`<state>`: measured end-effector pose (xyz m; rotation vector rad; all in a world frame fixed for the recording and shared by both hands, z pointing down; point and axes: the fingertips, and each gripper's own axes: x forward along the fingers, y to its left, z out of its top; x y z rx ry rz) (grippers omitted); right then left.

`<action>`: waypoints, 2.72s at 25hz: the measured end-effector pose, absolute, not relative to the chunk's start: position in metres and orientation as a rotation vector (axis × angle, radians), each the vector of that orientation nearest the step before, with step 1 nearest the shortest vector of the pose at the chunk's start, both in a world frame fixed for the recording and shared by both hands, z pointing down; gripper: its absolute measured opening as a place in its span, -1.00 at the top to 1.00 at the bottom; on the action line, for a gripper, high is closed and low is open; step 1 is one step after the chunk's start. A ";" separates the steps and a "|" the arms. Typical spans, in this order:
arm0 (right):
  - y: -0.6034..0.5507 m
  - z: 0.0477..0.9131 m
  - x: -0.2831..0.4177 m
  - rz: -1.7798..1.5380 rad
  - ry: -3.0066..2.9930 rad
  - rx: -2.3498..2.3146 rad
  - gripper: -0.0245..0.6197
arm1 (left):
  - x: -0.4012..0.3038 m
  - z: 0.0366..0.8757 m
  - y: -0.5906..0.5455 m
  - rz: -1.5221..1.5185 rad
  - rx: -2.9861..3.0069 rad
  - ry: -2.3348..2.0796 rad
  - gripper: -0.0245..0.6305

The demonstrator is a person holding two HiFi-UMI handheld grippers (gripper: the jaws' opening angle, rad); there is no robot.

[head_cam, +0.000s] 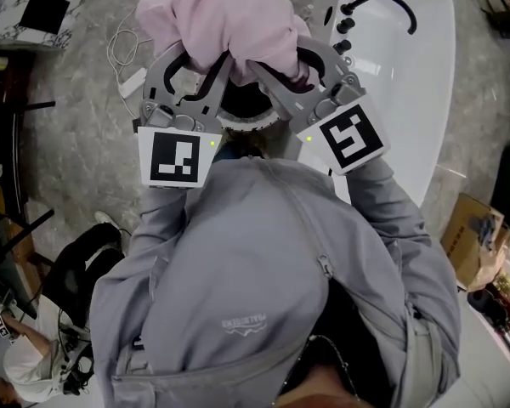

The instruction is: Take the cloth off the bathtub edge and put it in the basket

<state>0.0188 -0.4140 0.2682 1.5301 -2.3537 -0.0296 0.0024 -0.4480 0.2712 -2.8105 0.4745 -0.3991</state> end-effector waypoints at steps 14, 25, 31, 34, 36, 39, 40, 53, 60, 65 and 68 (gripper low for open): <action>-0.430 0.361 0.047 0.245 -2.239 1.601 0.58 | 0.029 0.366 -0.466 -0.638 -2.918 0.269 0.52; -0.425 0.462 0.056 0.503 -2.111 1.553 0.58 | 0.030 0.469 -0.463 -0.958 -2.969 0.122 0.52; -0.427 0.505 0.062 0.655 -2.037 1.471 0.58 | 0.031 0.507 -0.465 -1.084 -2.950 0.072 0.52; -0.428 0.528 0.061 0.704 -1.996 1.431 0.58 | 0.030 0.531 -0.466 -1.160 -2.948 0.047 0.52; -0.427 0.544 0.062 0.733 -1.973 1.414 0.58 | 0.032 0.548 -0.466 -1.201 -2.951 0.035 0.52; -0.427 0.570 0.062 0.767 -1.940 1.391 0.58 | 0.032 0.573 -0.464 -1.262 -2.968 0.027 0.52; -0.426 0.578 0.062 0.774 -1.934 1.381 0.58 | 0.031 0.581 -0.464 -1.286 -2.974 0.030 0.52; -0.404 0.664 0.073 1.018 -1.724 1.320 0.53 | 0.028 0.658 -0.449 -1.579 -2.952 0.026 0.51; -0.383 0.688 0.089 1.172 -1.632 1.420 0.16 | -0.006 0.688 -0.452 -1.749 -2.975 0.115 0.15; -0.383 0.686 0.085 1.167 -1.642 1.437 0.16 | -0.011 0.685 -0.452 -1.732 -2.985 0.110 0.15; -0.385 0.680 0.083 1.133 -1.657 1.440 0.16 | -0.009 0.679 -0.452 -1.696 -3.000 0.112 0.16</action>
